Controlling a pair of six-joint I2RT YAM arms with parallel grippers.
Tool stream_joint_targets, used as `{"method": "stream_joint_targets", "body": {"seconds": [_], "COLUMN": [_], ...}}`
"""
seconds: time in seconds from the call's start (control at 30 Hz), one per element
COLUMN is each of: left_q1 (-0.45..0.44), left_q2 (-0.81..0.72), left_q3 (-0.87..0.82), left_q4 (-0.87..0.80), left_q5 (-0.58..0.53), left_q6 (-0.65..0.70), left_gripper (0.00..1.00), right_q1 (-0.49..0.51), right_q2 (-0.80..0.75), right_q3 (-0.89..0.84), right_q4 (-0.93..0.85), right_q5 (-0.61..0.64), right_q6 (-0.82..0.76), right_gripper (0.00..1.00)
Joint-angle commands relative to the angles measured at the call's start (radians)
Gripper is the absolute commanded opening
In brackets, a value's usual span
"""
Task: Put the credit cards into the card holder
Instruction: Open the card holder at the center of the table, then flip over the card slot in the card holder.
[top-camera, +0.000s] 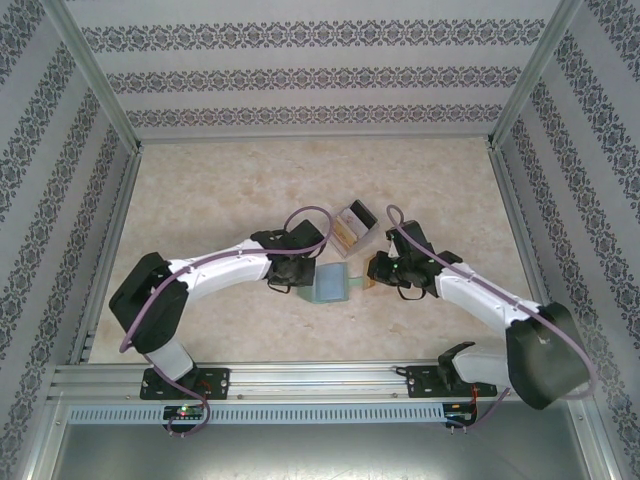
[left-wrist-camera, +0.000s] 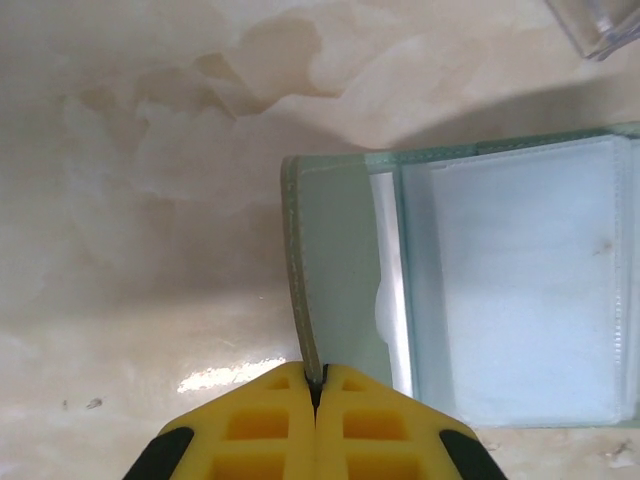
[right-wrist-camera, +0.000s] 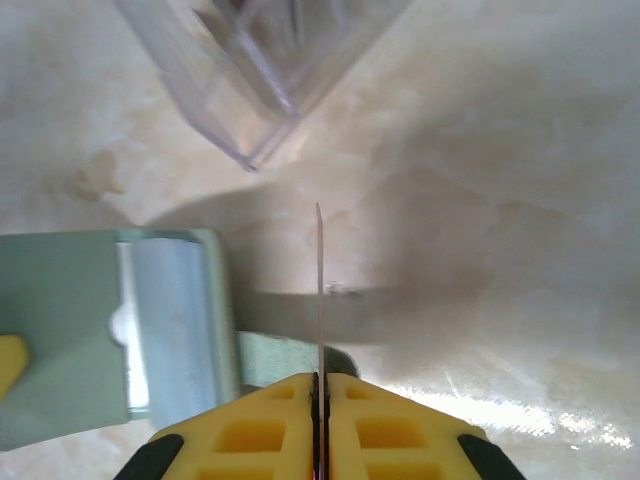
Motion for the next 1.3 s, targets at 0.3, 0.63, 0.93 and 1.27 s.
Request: {"method": "stream_joint_targets", "body": {"seconds": [0.3, 0.63, 0.93, 1.27], "left_q1": [0.019, 0.019, 0.019, 0.019], "left_q2": [-0.032, -0.034, -0.014, -0.013], "left_q3": [-0.042, -0.052, -0.044, -0.05], "left_q4": [0.162, 0.151, 0.151, 0.15], "left_q5": [0.1, 0.098, 0.115, 0.115], "left_q6": [-0.063, -0.069, -0.07, -0.073], "left_gripper": [0.0, 0.0, 0.0, 0.0], "right_q1": [0.084, 0.096, 0.1, 0.107], "right_q2": [0.025, 0.137, 0.205, 0.225], "right_q3": [0.093, 0.077, 0.07, 0.06], "right_q4": [-0.004, 0.017, 0.055, 0.102], "right_q5": [-0.025, -0.004, -0.023, -0.06], "right_q6": [-0.007, -0.013, -0.014, -0.02], "right_gripper": [0.12, 0.11, 0.11, 0.11]}}
